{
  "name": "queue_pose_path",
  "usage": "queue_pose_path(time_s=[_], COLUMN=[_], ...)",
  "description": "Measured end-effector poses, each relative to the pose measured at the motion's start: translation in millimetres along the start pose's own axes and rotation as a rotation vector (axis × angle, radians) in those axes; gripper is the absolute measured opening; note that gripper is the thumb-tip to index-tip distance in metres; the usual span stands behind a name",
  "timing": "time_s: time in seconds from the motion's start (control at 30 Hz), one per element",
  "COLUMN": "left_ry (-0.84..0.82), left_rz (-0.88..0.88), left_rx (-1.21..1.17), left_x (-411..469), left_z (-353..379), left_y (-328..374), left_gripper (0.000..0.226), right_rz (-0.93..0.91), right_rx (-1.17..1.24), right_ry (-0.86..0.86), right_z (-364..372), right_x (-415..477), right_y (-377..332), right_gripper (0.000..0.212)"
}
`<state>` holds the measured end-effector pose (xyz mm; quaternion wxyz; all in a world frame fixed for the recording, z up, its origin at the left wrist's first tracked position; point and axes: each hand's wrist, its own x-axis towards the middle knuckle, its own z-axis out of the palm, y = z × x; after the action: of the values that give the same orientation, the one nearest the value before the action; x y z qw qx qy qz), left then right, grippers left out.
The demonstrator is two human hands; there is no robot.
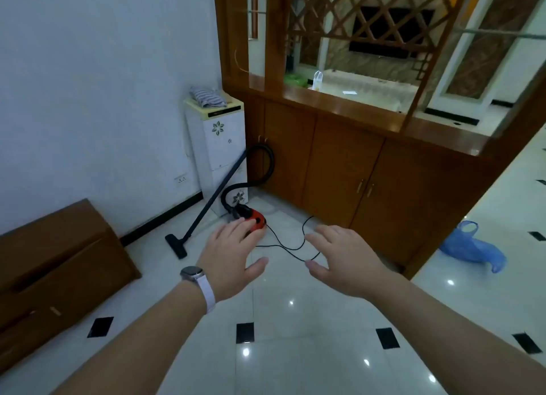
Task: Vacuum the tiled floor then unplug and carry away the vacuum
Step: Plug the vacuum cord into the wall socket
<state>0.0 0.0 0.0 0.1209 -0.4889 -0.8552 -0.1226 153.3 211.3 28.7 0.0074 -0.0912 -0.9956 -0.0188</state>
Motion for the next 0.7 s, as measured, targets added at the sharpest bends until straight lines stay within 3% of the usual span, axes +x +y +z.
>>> queue_pose_path(time_s=[0.3, 0.5, 0.7], left_ry=[-0.034, -0.063, -0.149], left_rz=[-0.041, -0.082, -0.165], left_rx=[0.000, 0.049, 0.084], left_x=[51, 114, 188], left_z=[43, 76, 102], left_y=[-53, -92, -124], left_gripper=[0.054, 0.053, 0.055], right_rz=[-0.053, -0.106, -0.169], right_rx=[0.035, 0.120, 0.186], right_ry=[-0.014, -0.034, -0.104], right_z=[29, 52, 61], right_x=[92, 182, 274], right_y=[20, 55, 104], right_gripper=[0.068, 0.062, 0.075])
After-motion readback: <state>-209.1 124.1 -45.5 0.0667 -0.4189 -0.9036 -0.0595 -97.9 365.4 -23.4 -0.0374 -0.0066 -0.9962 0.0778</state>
